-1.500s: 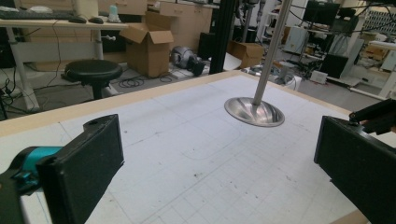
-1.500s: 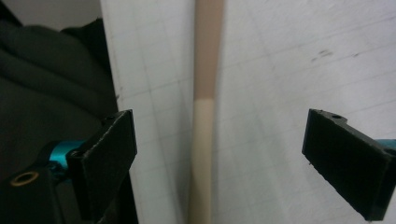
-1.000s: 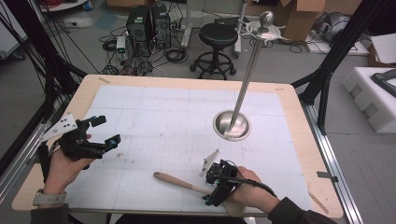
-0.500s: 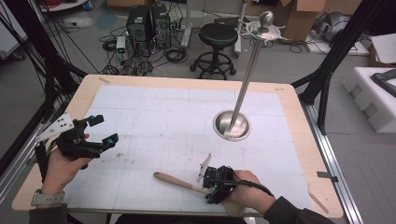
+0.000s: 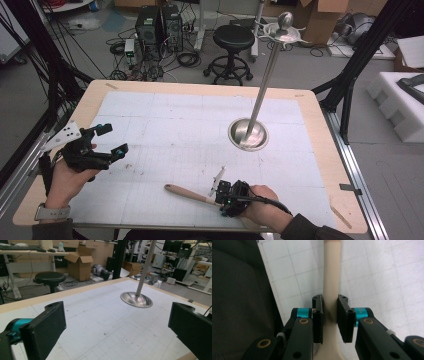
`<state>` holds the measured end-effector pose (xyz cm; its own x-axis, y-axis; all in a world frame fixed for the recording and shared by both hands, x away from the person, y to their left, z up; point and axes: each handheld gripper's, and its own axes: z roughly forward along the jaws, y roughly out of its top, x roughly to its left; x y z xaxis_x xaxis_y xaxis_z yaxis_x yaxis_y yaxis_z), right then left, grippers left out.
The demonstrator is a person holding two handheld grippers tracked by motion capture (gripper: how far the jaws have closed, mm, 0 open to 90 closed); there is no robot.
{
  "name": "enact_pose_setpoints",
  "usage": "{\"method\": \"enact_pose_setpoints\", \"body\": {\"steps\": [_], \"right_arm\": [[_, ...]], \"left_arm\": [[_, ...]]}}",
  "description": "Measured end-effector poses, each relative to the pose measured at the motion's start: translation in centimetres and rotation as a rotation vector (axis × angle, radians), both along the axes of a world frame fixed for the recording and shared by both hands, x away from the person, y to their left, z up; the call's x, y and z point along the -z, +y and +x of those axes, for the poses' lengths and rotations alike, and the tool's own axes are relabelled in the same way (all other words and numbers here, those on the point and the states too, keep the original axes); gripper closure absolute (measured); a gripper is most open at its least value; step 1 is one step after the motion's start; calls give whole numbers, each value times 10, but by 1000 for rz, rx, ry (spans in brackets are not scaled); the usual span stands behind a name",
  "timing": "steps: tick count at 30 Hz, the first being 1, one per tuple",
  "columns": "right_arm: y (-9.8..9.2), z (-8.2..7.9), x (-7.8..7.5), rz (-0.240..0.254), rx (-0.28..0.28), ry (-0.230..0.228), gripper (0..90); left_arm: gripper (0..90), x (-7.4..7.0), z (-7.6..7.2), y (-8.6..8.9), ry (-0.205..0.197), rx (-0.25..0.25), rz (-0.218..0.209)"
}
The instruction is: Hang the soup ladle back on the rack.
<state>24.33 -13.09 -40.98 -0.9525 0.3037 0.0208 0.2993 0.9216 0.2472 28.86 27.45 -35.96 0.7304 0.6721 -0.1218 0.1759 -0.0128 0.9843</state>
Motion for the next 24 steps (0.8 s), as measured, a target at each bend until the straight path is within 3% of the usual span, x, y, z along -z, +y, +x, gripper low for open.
{"method": "enact_pose_setpoints", "body": {"steps": [10, 16, 20, 24], "right_arm": [[-11, 5, -2, 55, 28, -13, 776], [-25, 12, -11, 166, 75, -1, 776], [-30, 13, -14, 206, 81, -14, 777], [-38, 15, -18, 282, 97, -11, 776]], "left_arm": [[18, 0, 2, 0, 5, -4, 1], [18, 0, 3, -1, 6, -2, 3], [18, 0, 2, -1, 5, -2, 2], [18, -1, 2, 1, 0, -5, -1]]}}
